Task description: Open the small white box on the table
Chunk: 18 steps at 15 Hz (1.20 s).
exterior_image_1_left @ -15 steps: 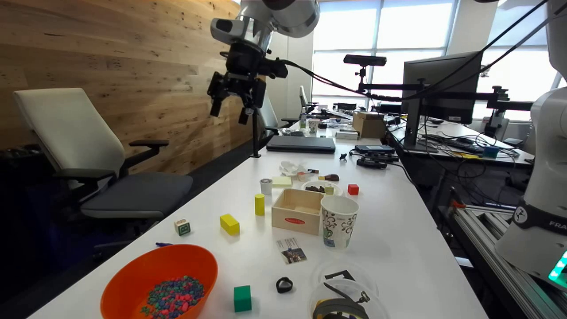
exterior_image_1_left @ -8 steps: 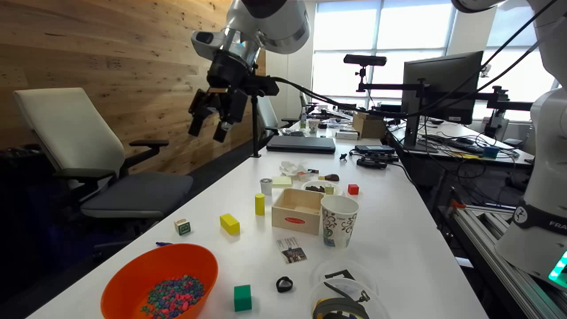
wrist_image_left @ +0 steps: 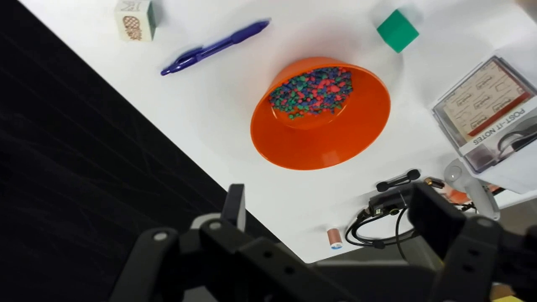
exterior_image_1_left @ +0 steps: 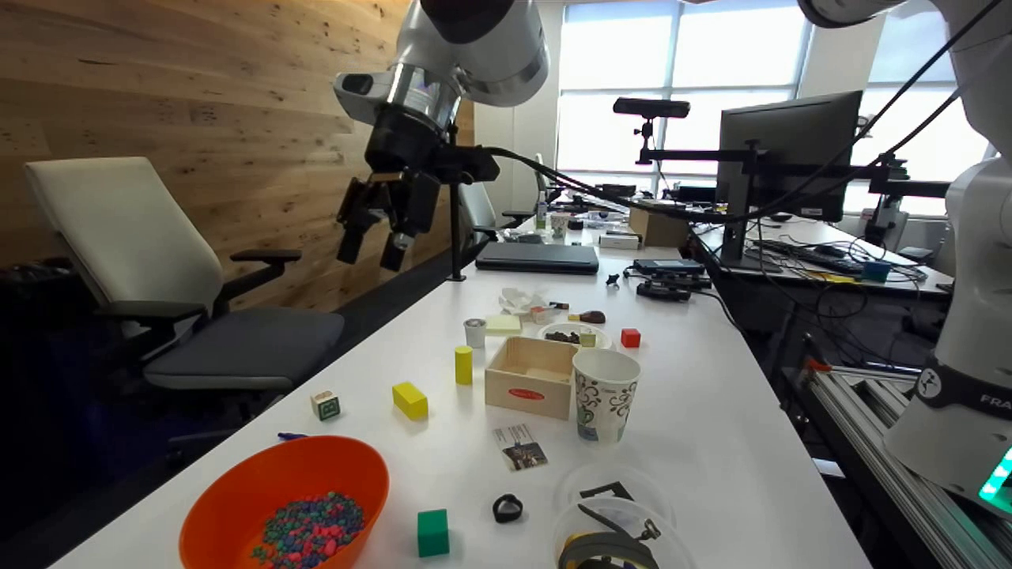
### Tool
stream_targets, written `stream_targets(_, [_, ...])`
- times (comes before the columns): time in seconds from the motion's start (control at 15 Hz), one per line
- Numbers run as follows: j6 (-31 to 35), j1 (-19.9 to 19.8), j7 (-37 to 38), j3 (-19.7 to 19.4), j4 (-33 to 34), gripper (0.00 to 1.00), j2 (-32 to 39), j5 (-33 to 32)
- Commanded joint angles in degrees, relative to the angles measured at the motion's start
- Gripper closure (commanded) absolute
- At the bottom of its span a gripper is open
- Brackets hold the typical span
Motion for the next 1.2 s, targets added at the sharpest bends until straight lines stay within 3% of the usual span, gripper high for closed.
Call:
stream_targets(0.0, [-2.33,1.16,5.61,1.88,-0.57,0.0,0.68,0.9])
stream_targets(0.33, [-3.98,2.18,6.12,5.16,0.75,0.0,4.41,1.9])
stream_targets(0.8, [6.81,6.76,13.97,5.68,1.3,0.0,8.79,-0.81])
stream_targets(1.13, [7.31,6.14,13.61,6.82,-0.15,0.0,8.43,-1.4])
